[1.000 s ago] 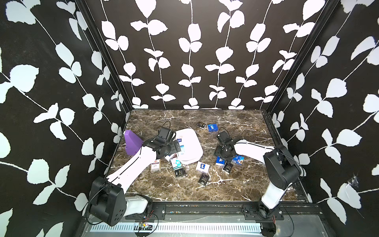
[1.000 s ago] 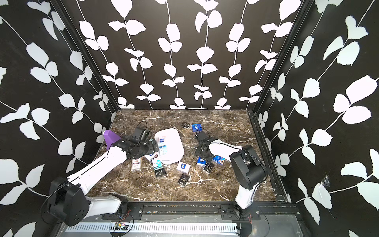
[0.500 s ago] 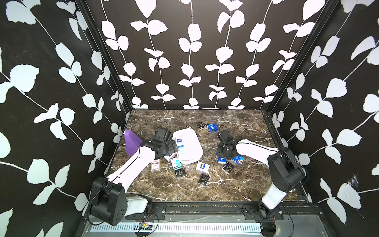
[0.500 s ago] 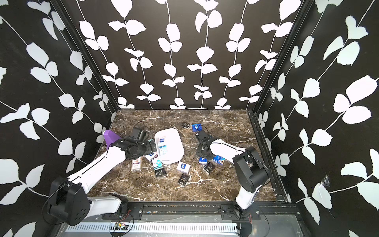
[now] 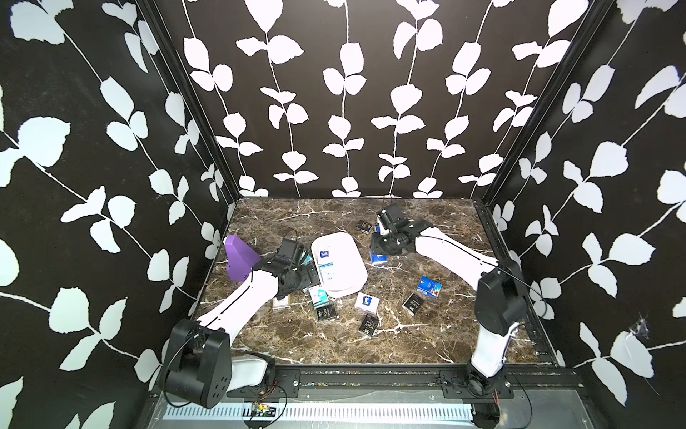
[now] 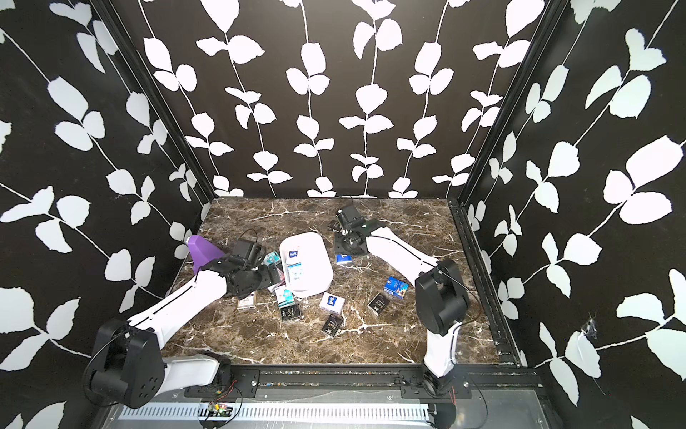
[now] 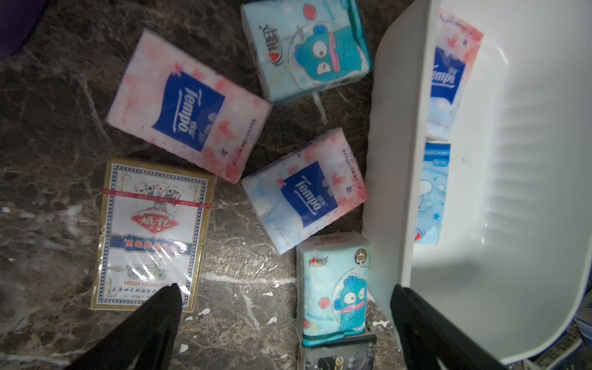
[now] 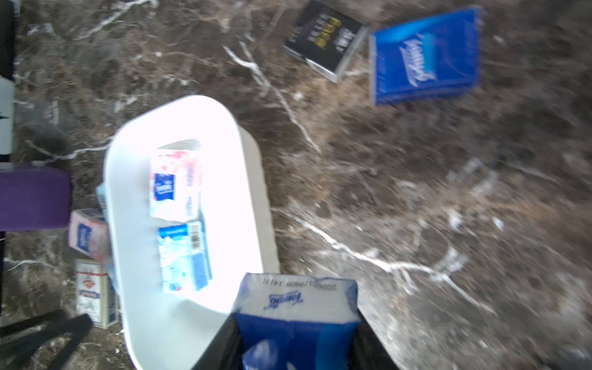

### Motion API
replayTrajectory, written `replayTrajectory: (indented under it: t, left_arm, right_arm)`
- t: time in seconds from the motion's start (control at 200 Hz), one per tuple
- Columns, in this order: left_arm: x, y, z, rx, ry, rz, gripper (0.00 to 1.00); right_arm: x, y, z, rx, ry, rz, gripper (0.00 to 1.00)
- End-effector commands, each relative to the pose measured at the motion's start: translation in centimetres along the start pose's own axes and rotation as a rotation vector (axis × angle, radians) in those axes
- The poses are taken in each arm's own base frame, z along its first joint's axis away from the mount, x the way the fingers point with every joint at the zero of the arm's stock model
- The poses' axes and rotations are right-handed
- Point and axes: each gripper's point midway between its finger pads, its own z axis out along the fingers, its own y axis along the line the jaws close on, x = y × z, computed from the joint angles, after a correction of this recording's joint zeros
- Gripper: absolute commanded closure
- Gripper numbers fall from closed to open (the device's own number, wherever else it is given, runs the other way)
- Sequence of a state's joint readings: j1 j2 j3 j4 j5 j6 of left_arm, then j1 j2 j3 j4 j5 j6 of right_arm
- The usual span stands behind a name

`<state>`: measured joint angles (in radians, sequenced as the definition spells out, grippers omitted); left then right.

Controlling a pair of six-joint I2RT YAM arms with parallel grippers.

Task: Put the pocket tissues into the storage box
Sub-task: Place the pocket tissues in the storage box.

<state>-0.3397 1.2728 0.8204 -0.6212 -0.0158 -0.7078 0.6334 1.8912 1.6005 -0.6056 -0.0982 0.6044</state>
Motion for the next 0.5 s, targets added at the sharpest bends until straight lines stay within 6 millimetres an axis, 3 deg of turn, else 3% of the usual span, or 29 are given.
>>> replayTrajectory:
  t: [0.0, 0.26, 0.495]
  left_arm:
    - [0.3, 0.5, -1.1, 0.004, -0.018, -0.006, 0.01]
    - [0.3, 1.3, -3.1, -0.014, -0.036, 0.028, 0.01]
    - [-0.5, 1.3, -3.0, -0.019, -0.06, 0.021, 0.01]
  right_arm:
    - [-0.9, 3.0, 0.9, -0.07, 0.013, -0.06, 0.56]
    - [-2.9, 7.3, 4.9, -0.117, 0.023, -0.116, 0.56]
    - [-4.4, 8.1, 8.2, -0.075, 0.012, -0.111, 0.56]
